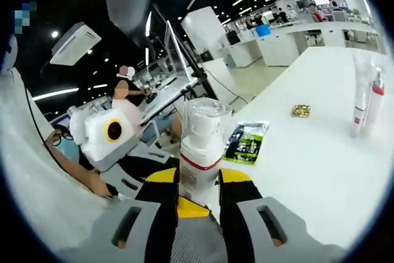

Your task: Arrange the skincare products in the storage area until every visible bottle or jar stands upright without overlapping.

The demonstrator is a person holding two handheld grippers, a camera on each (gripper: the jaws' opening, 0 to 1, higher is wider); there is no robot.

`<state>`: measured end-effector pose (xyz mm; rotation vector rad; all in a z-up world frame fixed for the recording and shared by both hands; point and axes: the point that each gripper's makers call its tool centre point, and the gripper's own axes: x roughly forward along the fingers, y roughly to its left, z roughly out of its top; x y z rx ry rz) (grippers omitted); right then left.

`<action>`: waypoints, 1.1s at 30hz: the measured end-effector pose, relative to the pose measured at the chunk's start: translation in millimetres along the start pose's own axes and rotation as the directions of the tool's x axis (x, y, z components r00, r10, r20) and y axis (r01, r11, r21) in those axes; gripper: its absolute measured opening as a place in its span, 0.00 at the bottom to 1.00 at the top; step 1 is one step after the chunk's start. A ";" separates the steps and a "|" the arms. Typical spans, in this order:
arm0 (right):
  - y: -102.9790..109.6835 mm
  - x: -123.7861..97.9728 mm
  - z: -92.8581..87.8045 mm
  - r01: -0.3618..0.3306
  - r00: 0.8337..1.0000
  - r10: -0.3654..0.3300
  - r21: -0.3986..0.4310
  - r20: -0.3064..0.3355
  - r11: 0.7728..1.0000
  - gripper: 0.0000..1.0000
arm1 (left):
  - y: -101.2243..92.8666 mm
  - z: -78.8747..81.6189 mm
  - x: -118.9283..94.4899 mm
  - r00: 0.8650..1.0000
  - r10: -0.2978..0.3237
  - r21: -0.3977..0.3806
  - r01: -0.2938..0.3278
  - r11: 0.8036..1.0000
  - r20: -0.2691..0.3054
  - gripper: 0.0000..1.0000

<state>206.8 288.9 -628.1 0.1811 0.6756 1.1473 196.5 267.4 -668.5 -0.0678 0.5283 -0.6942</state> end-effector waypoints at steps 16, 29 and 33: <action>-14.8 -8.6 1.6 0.046 0.999 -0.045 0.077 -0.009 0.996 0.21 | 0.4 -9.7 5.9 0.999 0.022 0.067 -0.019 0.998 -0.045 0.23; 27.3 -27.6 -9.0 -0.346 0.931 0.308 -0.201 -0.197 0.917 0.20 | -42.7 -7.0 0.4 0.981 -0.191 0.094 0.194 0.977 -0.036 0.28; 34.0 -32.1 -14.1 -0.404 0.904 0.353 -0.213 -0.240 0.890 0.20 | -52.4 -9.1 -1.4 0.973 -0.227 0.126 0.231 0.965 -0.045 0.30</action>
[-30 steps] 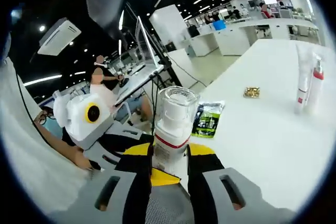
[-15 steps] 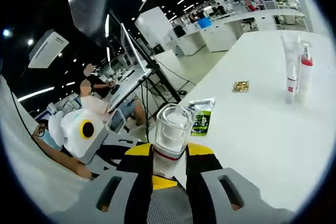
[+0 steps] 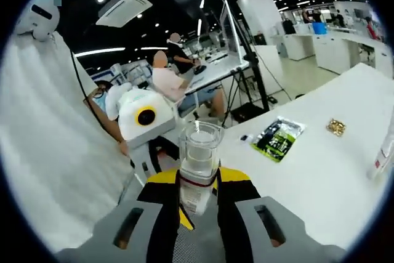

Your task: Arrange the skincare products in the storage area until every visible bottle or jar stands upright without overlapping.

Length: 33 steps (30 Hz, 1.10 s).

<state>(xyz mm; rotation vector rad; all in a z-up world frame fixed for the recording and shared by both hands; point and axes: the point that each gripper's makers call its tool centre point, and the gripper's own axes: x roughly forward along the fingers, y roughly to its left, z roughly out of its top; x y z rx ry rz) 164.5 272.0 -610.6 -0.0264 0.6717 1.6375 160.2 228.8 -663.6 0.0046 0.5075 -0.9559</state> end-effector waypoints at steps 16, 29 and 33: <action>7.5 -5.5 1.8 -0.083 0.996 0.083 -0.007 0.033 0.997 0.20 | -7.9 5.0 -3.2 0.997 -0.068 -0.079 0.070 0.994 0.024 0.28; 7.6 0.0 9.2 -0.070 0.995 0.068 0.031 0.073 0.997 0.20 | 3.7 3.4 -5.0 1.000 0.002 -0.074 -0.001 0.997 0.013 0.26; -10.3 9.3 6.7 0.058 0.995 -0.065 0.100 0.073 0.993 0.20 | 22.0 -3.6 -4.6 0.994 0.103 -0.078 -0.104 0.991 -0.022 0.25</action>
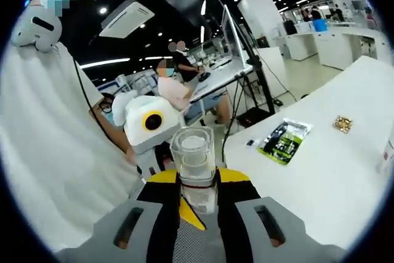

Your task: Arrange the skincare products in the storage area until every visible bottle or jar stands upright without overlapping.

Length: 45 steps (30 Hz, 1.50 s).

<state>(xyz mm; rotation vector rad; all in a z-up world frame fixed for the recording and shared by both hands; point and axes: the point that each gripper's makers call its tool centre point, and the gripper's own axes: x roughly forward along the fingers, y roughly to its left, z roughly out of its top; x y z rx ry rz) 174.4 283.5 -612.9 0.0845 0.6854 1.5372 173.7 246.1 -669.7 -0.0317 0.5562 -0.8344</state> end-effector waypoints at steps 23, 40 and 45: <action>-40.4 17.5 -19.5 0.393 0.919 -0.389 0.171 -0.060 0.903 0.24 | 32.3 -23.2 11.0 0.978 0.174 0.020 -0.173 0.985 -0.112 0.25; -43.3 14.3 -17.8 0.412 0.902 -0.432 0.287 0.008 0.865 0.21 | 43.6 -20.5 9.3 0.967 0.240 0.027 -0.239 0.971 -0.091 0.26; -42.0 15.9 -14.7 0.398 0.910 -0.415 0.234 0.022 0.887 0.20 | 44.4 -17.5 8.6 0.966 0.248 0.040 -0.246 0.968 -0.072 0.27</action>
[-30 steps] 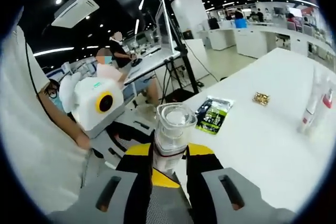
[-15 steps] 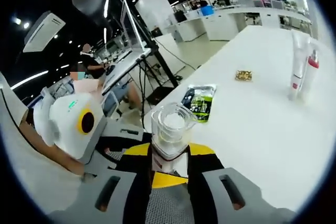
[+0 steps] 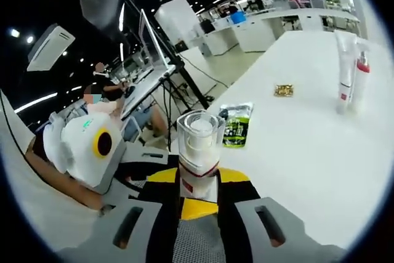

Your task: Arrange the skincare products in the storage area until every visible bottle or jar stands upright without overlapping.

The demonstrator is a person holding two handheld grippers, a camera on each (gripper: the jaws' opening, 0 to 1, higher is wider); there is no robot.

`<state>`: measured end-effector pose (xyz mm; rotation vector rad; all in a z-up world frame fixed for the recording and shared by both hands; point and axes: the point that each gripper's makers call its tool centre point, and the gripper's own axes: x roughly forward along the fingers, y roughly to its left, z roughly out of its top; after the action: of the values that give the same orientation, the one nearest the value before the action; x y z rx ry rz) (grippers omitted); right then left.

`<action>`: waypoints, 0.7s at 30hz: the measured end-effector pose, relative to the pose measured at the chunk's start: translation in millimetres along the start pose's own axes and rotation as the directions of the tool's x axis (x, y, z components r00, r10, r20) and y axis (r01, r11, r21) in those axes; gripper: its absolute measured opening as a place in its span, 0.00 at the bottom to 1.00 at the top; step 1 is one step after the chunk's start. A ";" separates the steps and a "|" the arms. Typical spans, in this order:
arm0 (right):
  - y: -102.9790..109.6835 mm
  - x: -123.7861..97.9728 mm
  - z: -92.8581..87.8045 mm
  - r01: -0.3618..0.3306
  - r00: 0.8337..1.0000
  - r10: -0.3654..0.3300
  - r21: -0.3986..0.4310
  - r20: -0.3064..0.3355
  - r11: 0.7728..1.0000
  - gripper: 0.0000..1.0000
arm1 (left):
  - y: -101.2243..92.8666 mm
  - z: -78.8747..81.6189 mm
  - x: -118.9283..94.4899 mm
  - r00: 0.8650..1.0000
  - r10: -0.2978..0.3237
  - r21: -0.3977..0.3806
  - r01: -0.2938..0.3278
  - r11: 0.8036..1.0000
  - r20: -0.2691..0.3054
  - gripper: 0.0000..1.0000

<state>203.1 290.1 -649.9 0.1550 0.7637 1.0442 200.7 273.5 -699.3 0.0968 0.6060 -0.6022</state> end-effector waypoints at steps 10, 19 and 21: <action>-3.6 -4.7 -1.0 -0.026 1.000 0.025 -0.046 -0.013 0.999 0.19 | -0.6 -0.1 3.0 1.000 0.011 0.088 -0.011 0.996 0.000 0.27; -28.5 -15.4 9.9 0.015 1.000 -0.016 -0.087 -0.011 0.996 0.20 | 3.6 -4.7 3.9 0.999 0.033 0.100 -0.030 0.995 -0.025 0.28; -37.4 -17.9 13.6 0.035 0.999 -0.035 -0.093 -0.008 0.995 0.20 | 4.5 -5.6 4.5 0.999 0.036 0.105 -0.033 0.994 -0.029 0.28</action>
<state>233.8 259.1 -648.2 0.0566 0.7222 1.0459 203.4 276.4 -706.7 0.2147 0.6012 -0.5994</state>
